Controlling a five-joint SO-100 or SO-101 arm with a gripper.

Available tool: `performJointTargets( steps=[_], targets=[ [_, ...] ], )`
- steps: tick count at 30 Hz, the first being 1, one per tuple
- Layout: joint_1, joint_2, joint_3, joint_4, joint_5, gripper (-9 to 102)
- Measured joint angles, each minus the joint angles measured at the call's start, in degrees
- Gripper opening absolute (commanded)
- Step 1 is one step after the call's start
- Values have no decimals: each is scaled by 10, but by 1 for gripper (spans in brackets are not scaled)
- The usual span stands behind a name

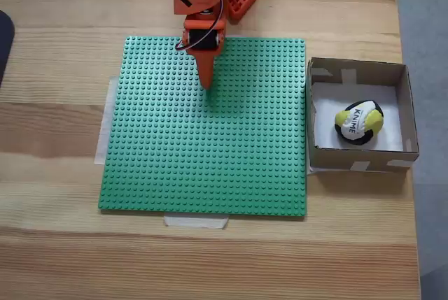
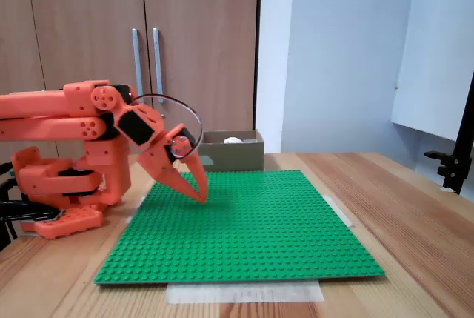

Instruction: Pick the ball and put it in the box.

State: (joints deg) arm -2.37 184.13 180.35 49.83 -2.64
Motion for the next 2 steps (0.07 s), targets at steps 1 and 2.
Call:
performJointTargets(
  steps=[1,2],
  targets=[
    [0,0,0,0,0,-1],
    [0,0,0,0,0,-1]
  ],
)
